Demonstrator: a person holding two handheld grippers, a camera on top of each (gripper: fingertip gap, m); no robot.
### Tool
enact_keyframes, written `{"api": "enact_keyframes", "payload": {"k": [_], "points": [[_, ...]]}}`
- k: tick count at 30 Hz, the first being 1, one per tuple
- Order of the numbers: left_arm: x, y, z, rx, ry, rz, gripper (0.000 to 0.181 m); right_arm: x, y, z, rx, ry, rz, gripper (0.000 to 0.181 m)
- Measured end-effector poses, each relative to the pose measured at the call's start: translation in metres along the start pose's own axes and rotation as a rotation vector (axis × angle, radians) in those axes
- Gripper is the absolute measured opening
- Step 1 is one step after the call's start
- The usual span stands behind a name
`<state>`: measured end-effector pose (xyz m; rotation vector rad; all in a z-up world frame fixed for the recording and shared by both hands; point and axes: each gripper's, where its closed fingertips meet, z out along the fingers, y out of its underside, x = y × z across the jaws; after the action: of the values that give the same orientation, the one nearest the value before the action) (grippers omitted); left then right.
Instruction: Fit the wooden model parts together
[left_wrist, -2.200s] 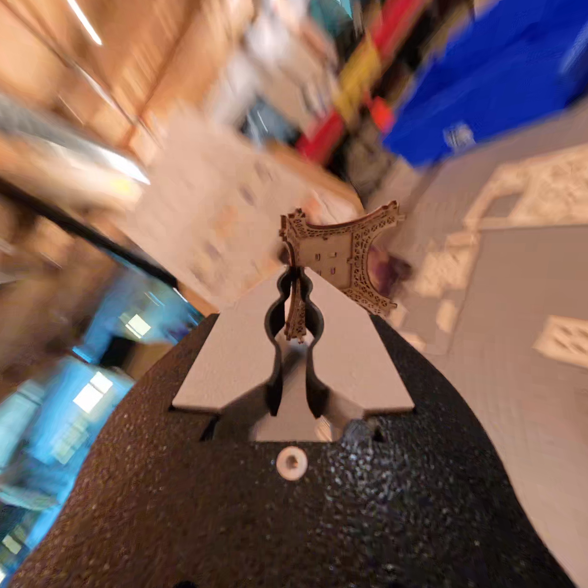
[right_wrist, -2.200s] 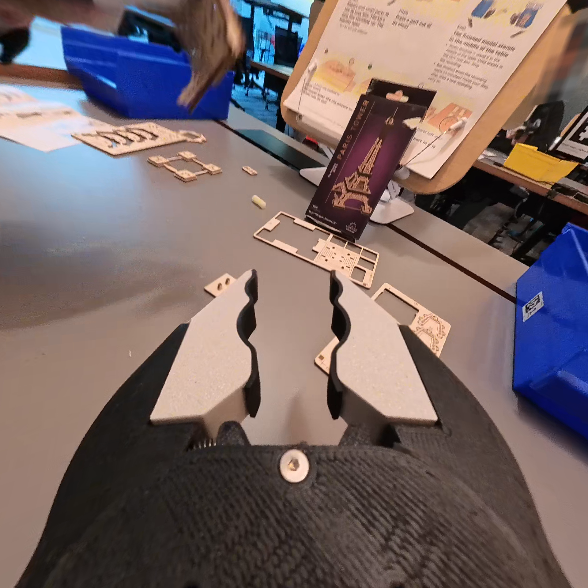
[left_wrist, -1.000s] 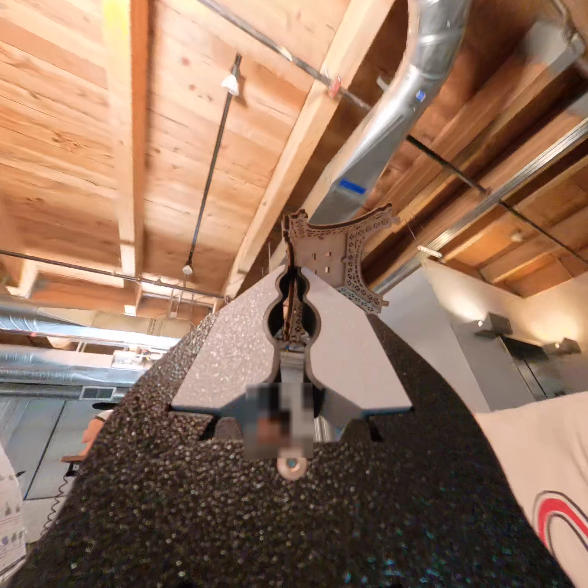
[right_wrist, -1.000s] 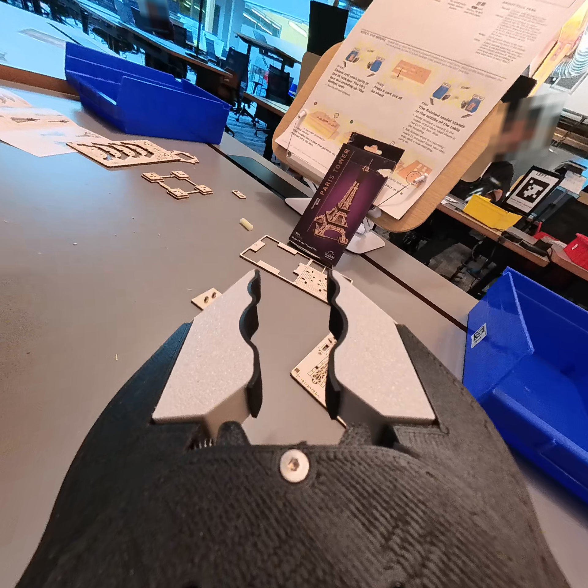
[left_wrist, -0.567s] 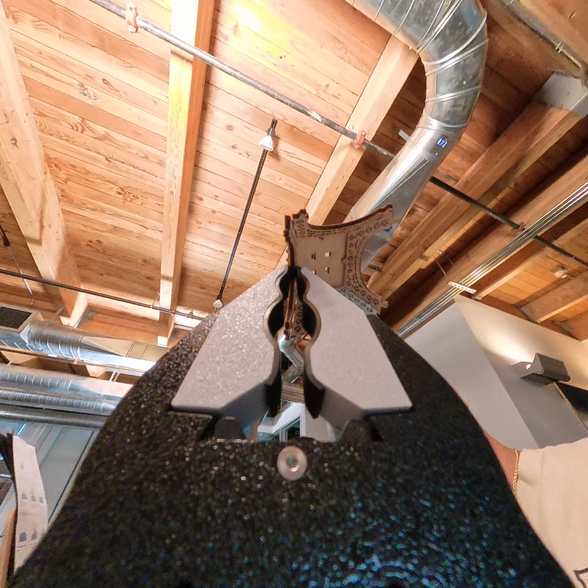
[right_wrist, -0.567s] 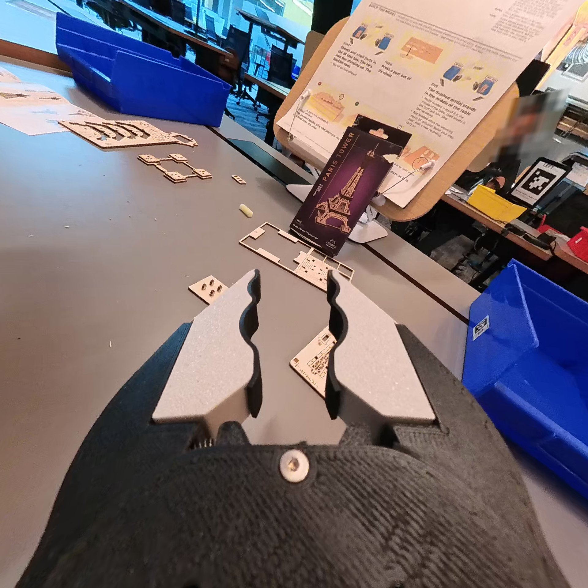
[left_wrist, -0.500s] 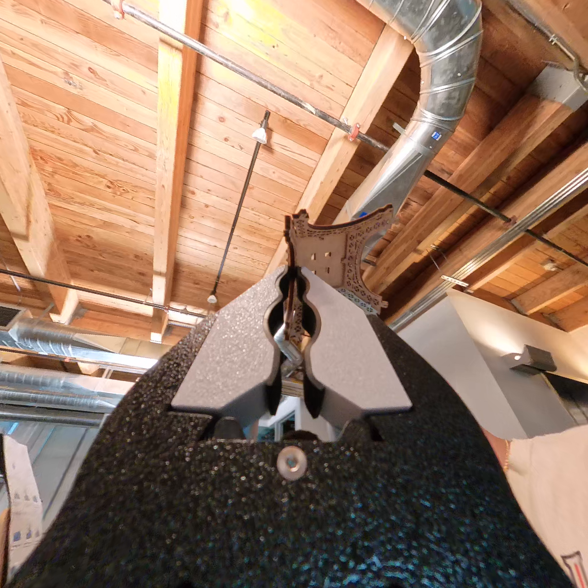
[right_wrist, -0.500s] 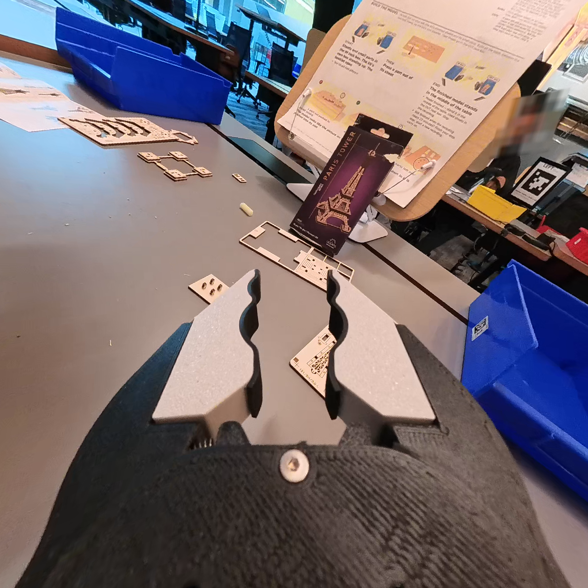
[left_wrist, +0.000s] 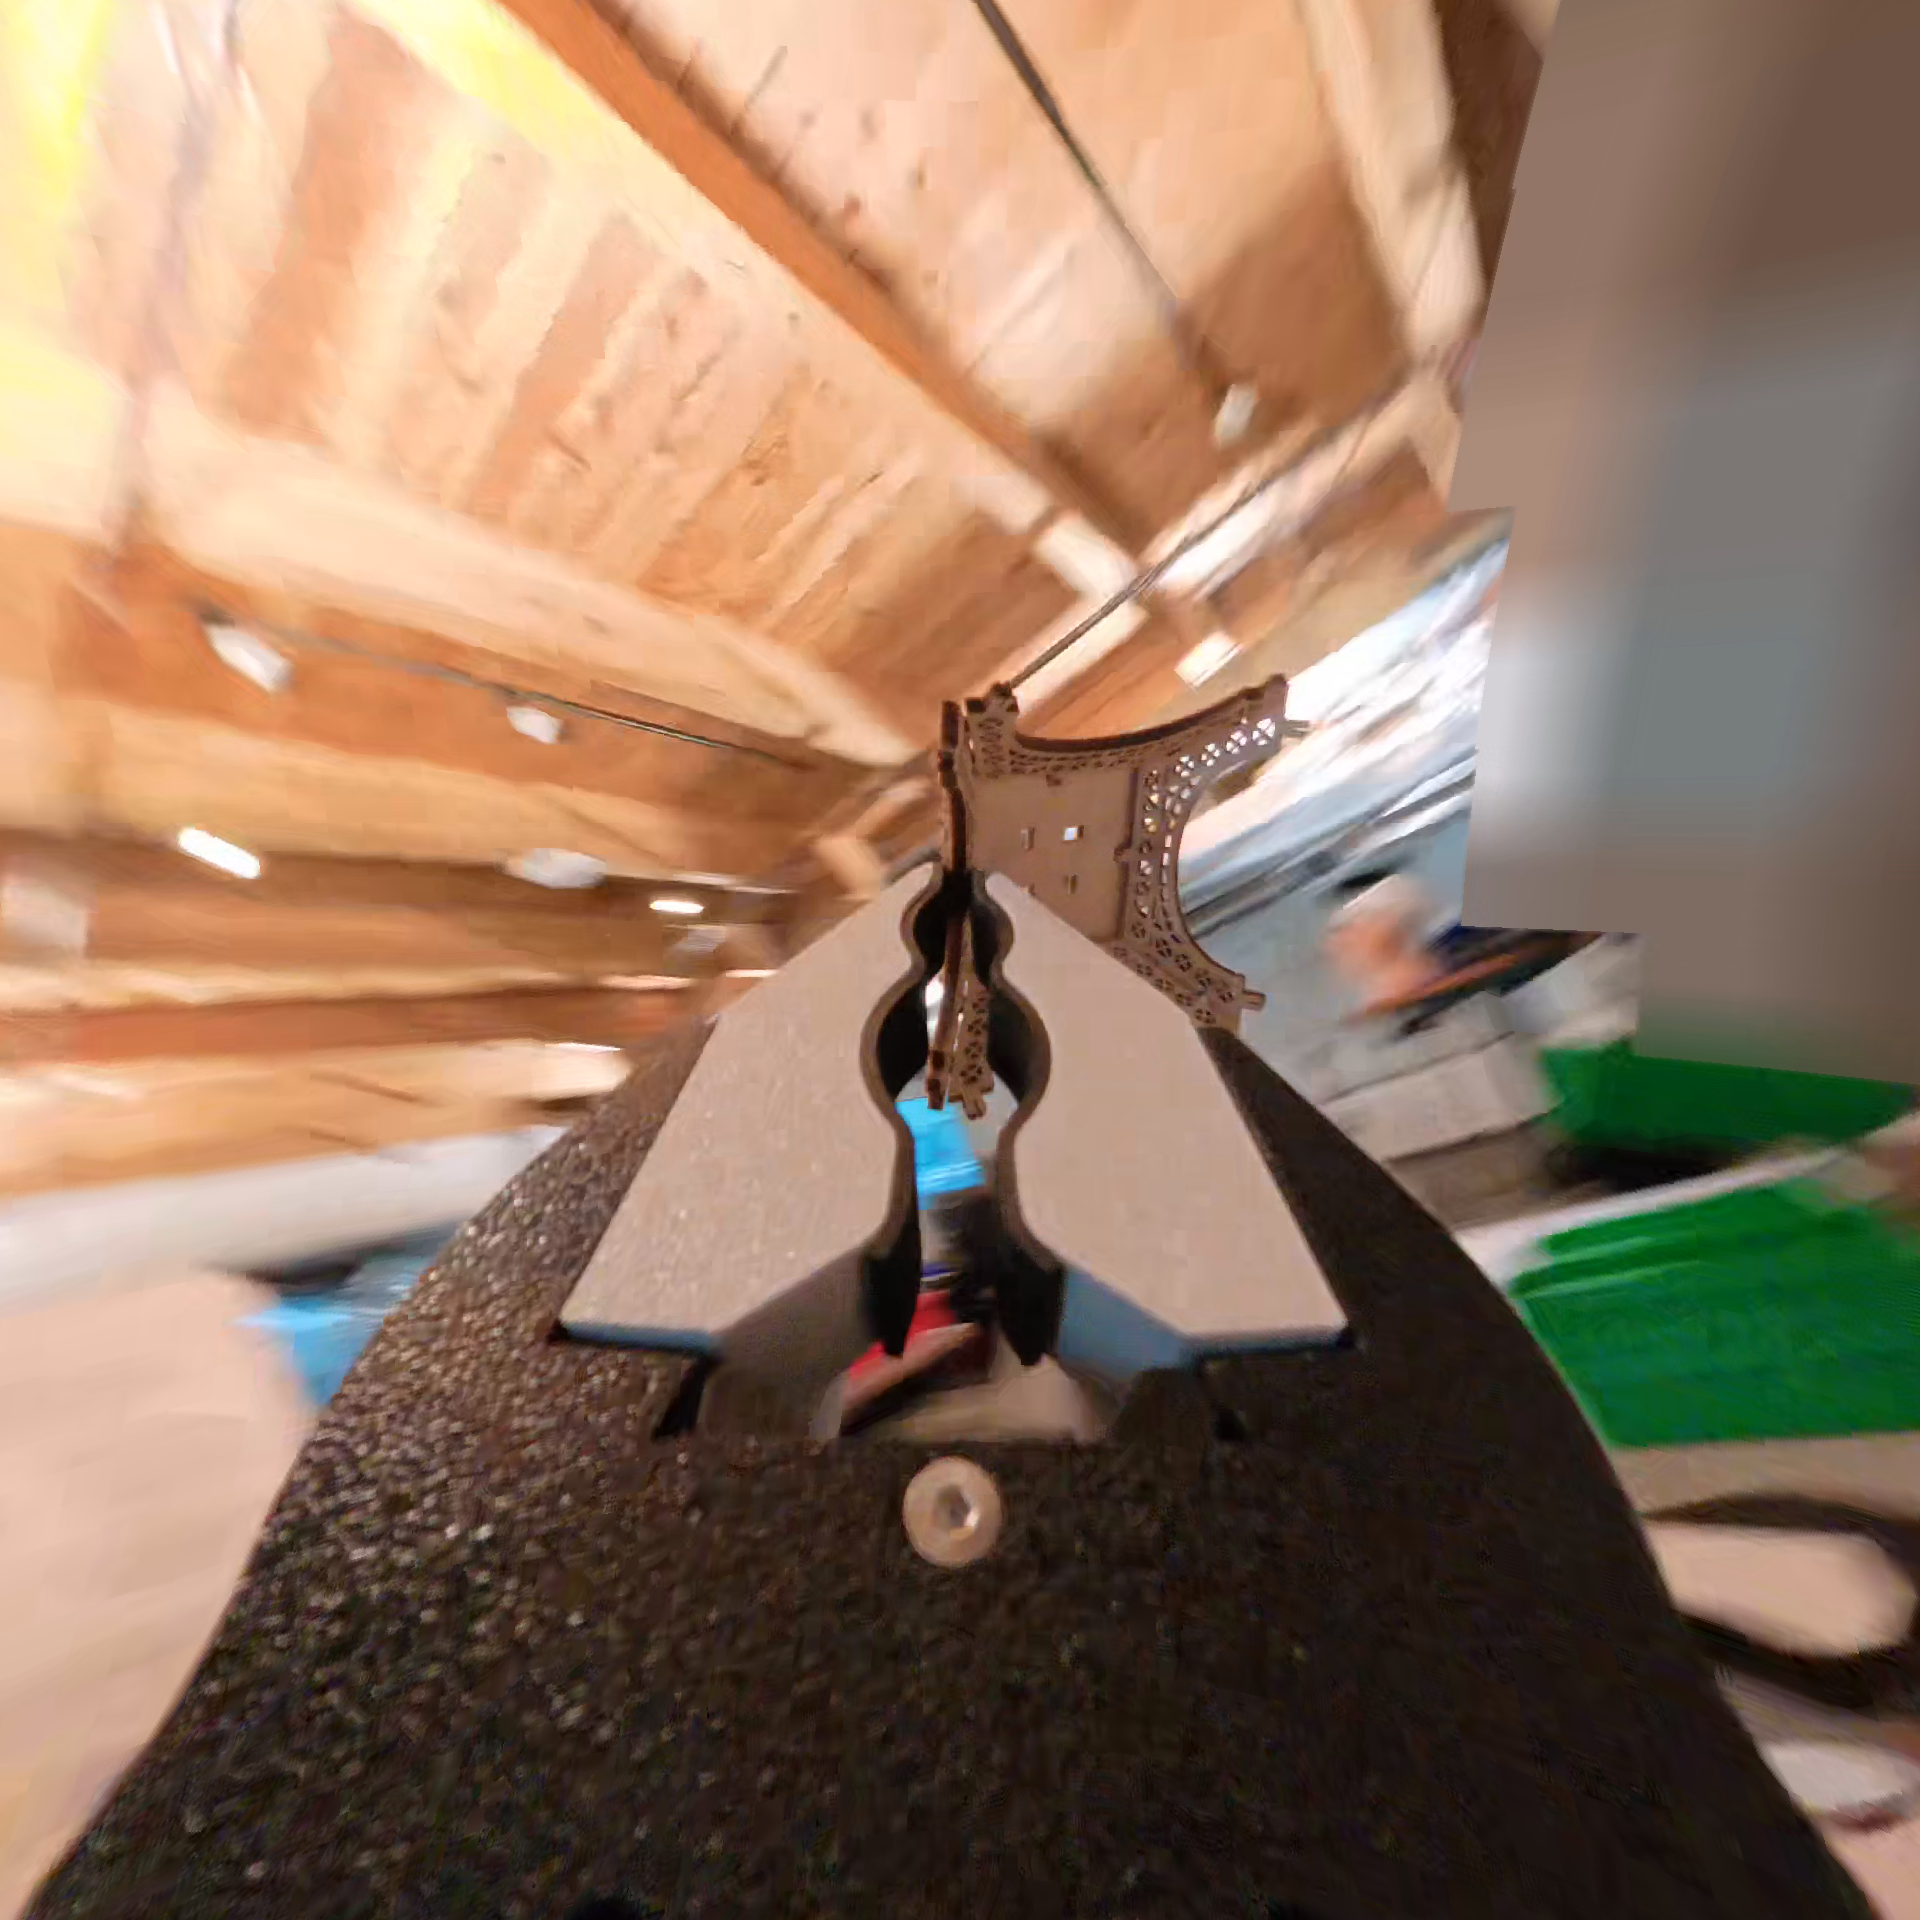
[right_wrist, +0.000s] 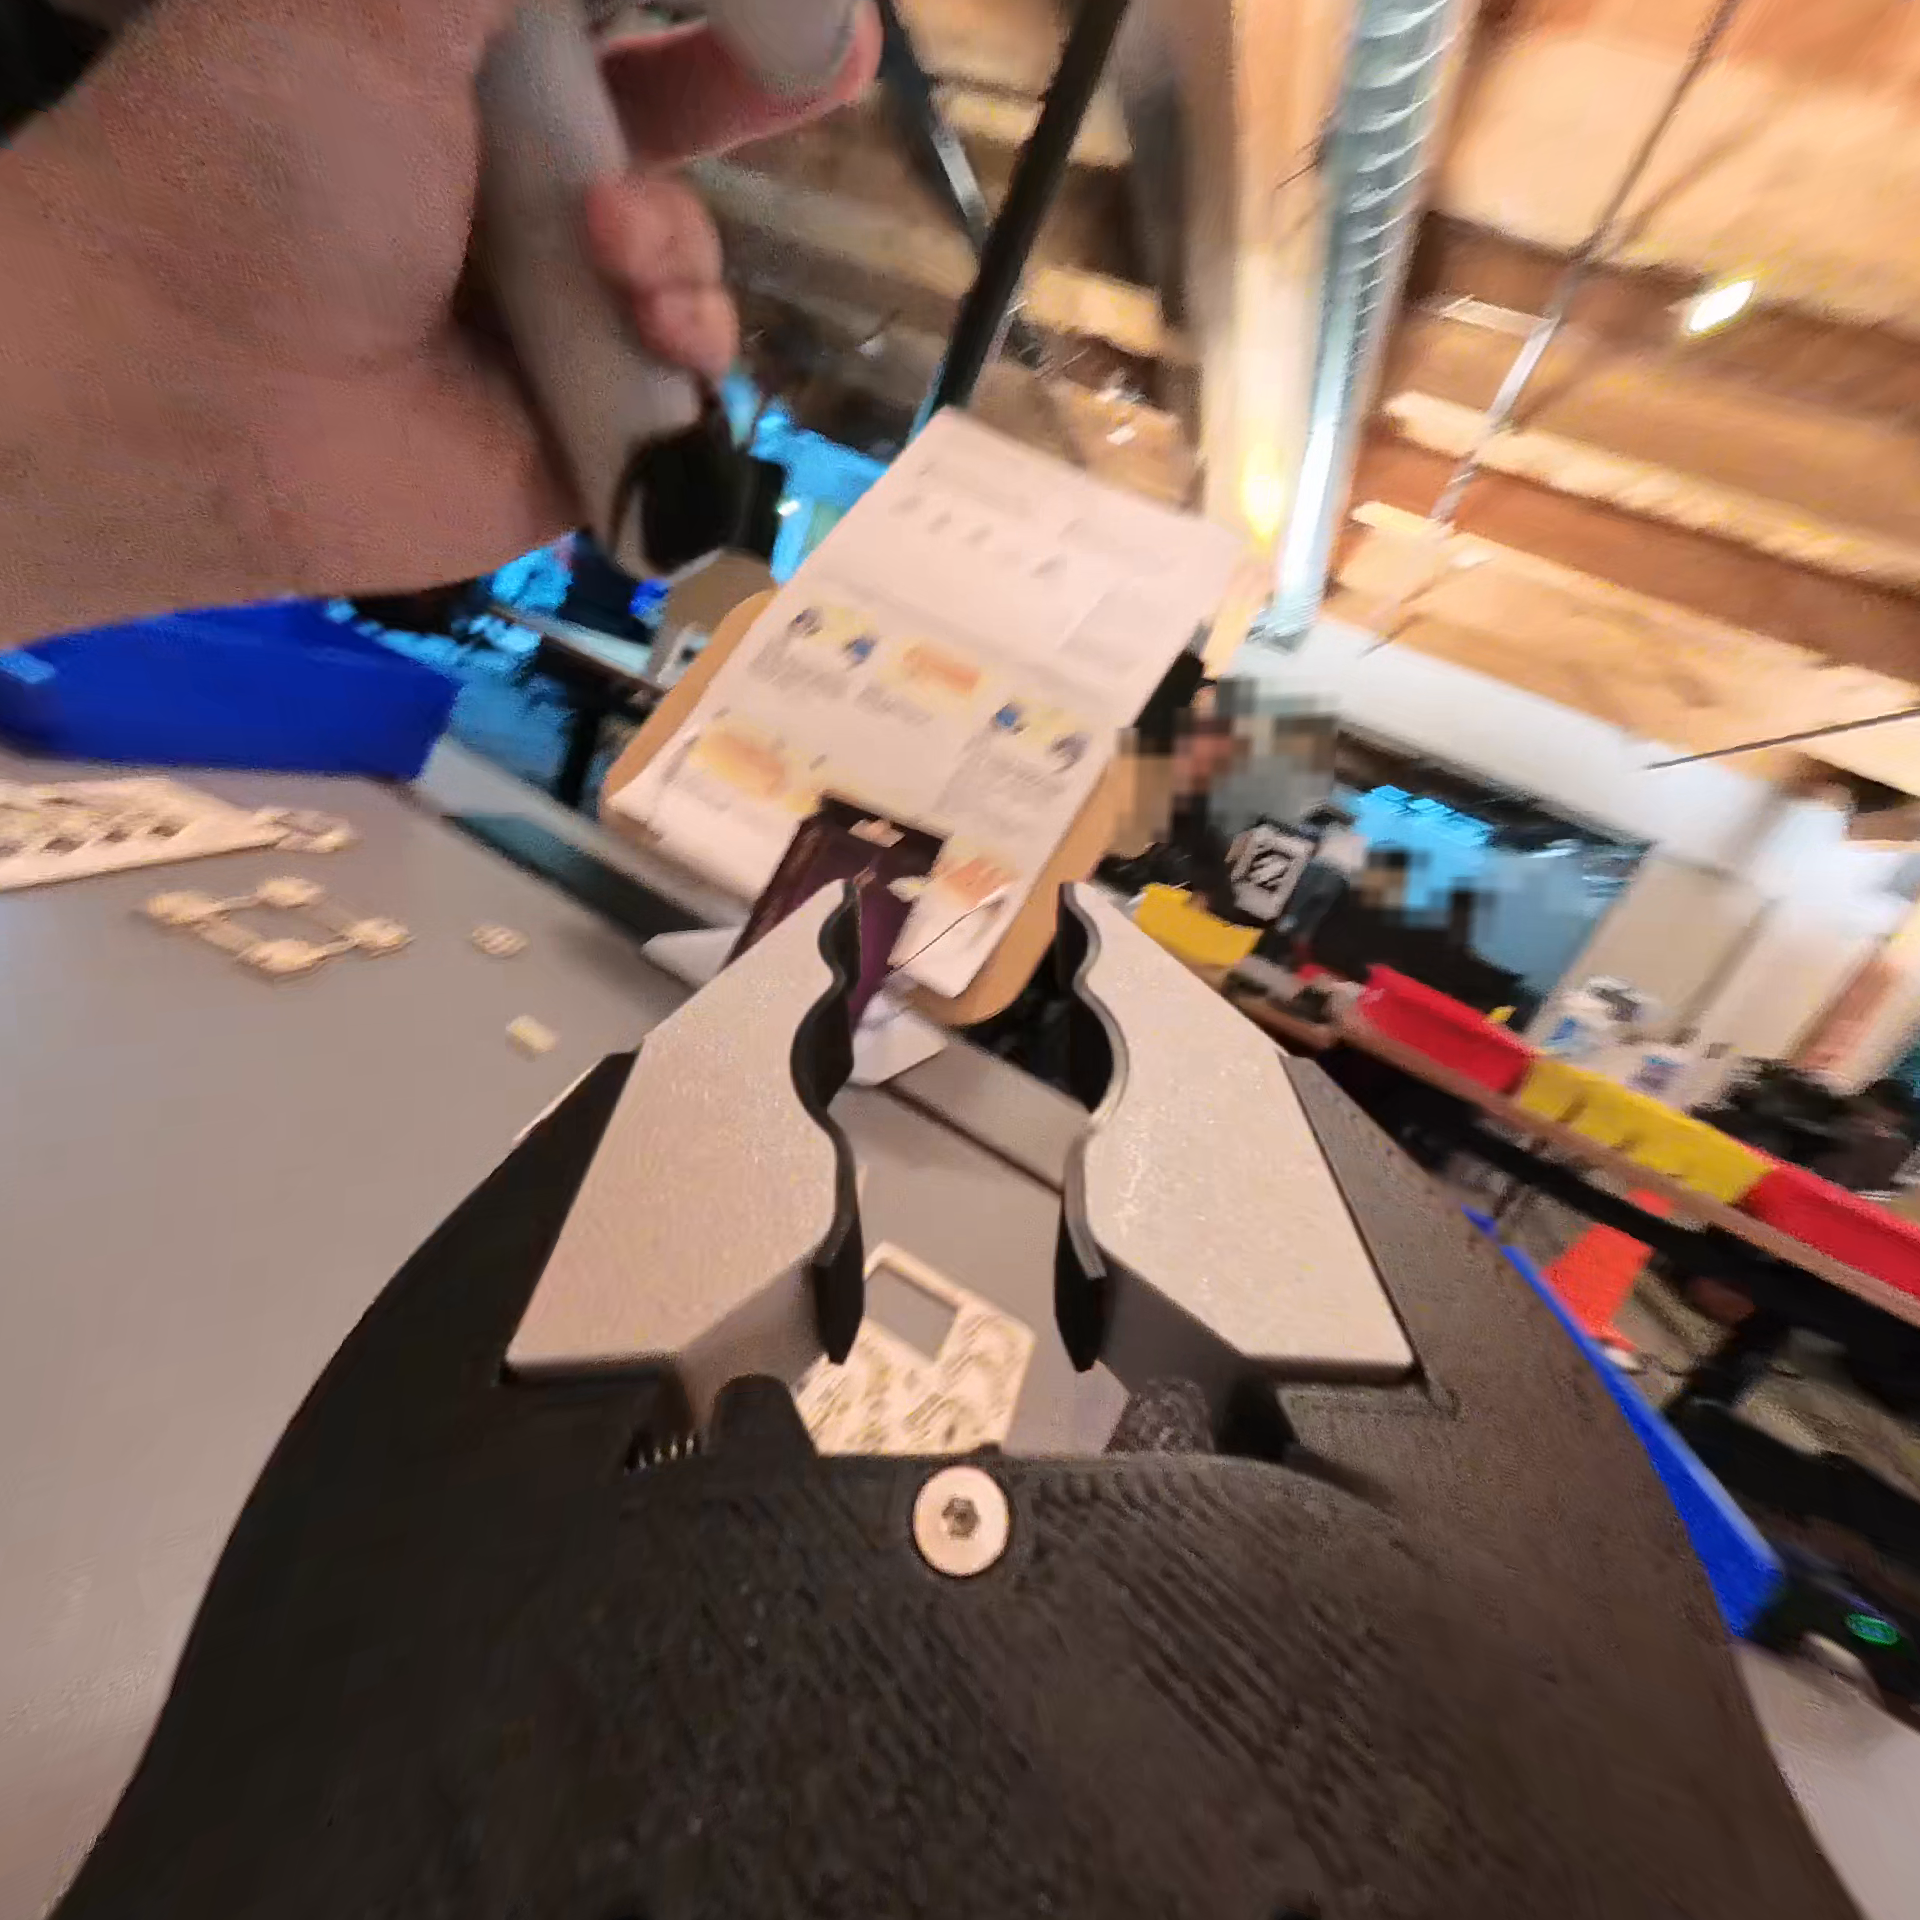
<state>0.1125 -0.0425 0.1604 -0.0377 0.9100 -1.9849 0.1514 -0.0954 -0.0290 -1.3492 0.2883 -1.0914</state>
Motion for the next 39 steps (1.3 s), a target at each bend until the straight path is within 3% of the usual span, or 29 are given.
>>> {"api": "enact_keyframes", "payload": {"k": [1, 2, 5, 9, 11, 14, 18, 23, 28, 32, 39], "points": [[0.009, -0.006, 0.009, -0.018, -0.039, 0.189, 0.0, 0.012, -0.013, -0.001, 0.031, 0.05, -0.005, 0.032], [0.022, -0.015, 0.017, -0.012, -0.05, 0.327, 0.0, 0.022, -0.026, 0.001, 0.072, 0.078, 0.004, 0.028], [0.055, -0.033, 0.041, -0.002, -0.048, 0.635, 0.0, 0.023, -0.065, 0.026, 0.224, -0.055, 0.011, 0.024], [0.07, -0.036, 0.055, 0.003, -0.035, 0.836, 0.0, 0.044, -0.12, 0.034, 0.434, -0.073, 0.173, 0.004], [0.075, -0.03, 0.059, -0.004, 0.001, 0.918, 0.0, 0.058, -0.138, 0.031, 0.504, 0.076, 0.049, 0.0], [0.083, -0.022, 0.065, 0.002, 0.043, 1.071, 0.0, 0.075, -0.145, 0.039, 0.466, 0.252, -0.144, 0.0], [0.083, -0.012, 0.073, -0.021, 0.039, 0.985, 0.0, 0.088, -0.176, 0.028, 0.621, 0.293, -0.088, 0.0], [0.066, -0.003, 0.084, -0.086, -0.02, 0.731, 0.0, 0.09, -0.189, 0.018, 0.651, 0.365, -0.2, 0.0], [0.066, 0.008, 0.089, -0.099, -0.028, 0.723, 0.0, 0.106, -0.185, 0.011, 0.581, 0.551, -0.306, 0.0], [0.066, 0.013, 0.092, -0.094, -0.028, 0.716, 0.0, 0.105, -0.185, 0.022, 0.511, 0.559, -0.431, 0.0], [0.071, 0.018, 0.105, -0.108, 0.016, 0.634, 0.0, 0.117, -0.186, 0.019, 0.493, 0.552, -0.443, 0.0]]}}
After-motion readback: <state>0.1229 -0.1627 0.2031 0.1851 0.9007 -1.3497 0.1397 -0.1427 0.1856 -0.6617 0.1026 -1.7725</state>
